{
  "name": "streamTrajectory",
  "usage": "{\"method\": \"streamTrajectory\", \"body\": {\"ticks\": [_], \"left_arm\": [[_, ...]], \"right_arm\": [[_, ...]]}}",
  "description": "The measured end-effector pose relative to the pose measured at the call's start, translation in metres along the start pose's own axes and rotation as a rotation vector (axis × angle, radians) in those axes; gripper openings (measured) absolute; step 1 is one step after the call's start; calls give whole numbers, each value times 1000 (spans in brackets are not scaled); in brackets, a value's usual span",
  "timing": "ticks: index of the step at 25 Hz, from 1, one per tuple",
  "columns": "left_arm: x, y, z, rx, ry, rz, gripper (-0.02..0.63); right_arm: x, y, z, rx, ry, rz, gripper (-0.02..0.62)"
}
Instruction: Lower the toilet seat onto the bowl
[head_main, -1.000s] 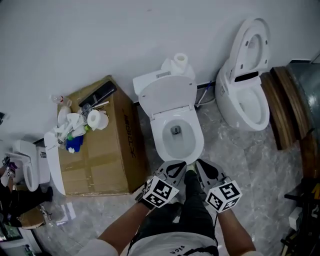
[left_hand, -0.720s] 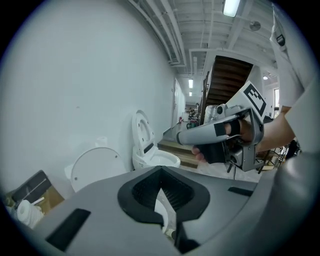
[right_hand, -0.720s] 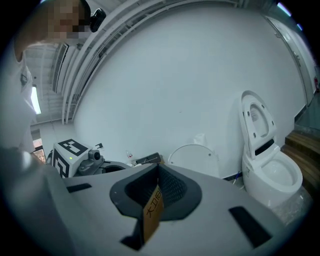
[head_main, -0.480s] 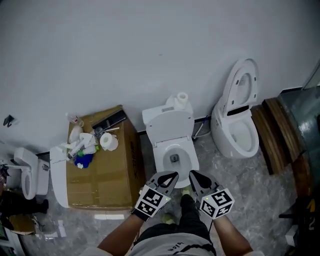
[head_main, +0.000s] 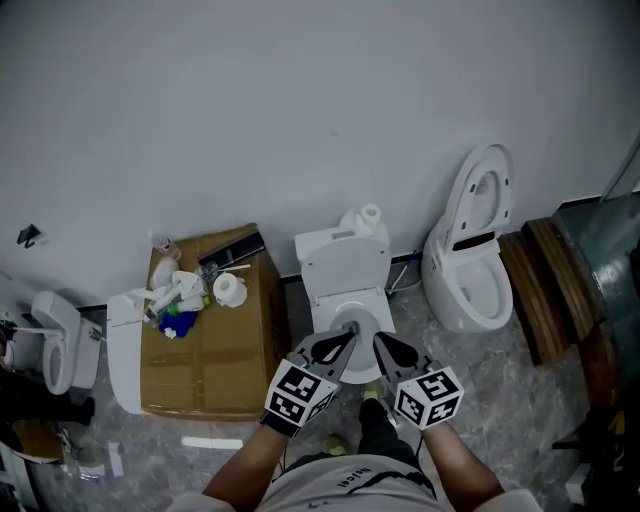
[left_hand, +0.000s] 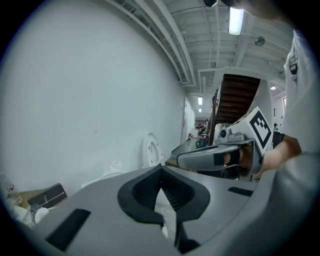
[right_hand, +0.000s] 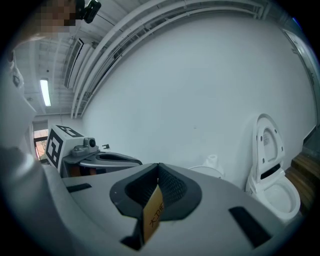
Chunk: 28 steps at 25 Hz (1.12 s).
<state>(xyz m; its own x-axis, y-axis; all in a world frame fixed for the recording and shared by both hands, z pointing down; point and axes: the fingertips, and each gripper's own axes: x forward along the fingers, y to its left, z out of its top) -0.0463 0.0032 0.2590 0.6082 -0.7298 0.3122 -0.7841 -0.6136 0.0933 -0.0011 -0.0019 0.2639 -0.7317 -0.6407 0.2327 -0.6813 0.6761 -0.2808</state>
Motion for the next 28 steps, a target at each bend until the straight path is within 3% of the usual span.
{"method": "streamTrajectory", "body": {"ticks": [4, 9, 28], "left_arm": [[-6, 15, 20, 17, -33, 40, 11], [-10, 7, 28, -10, -70, 44, 11], [-14, 15, 36, 7, -79, 86, 11]], "right_arm": [[8, 8, 24, -28, -40, 31, 15], [2, 10, 29, -81, -11, 6, 14], [10, 15, 39, -124, -7, 29, 14]]}}
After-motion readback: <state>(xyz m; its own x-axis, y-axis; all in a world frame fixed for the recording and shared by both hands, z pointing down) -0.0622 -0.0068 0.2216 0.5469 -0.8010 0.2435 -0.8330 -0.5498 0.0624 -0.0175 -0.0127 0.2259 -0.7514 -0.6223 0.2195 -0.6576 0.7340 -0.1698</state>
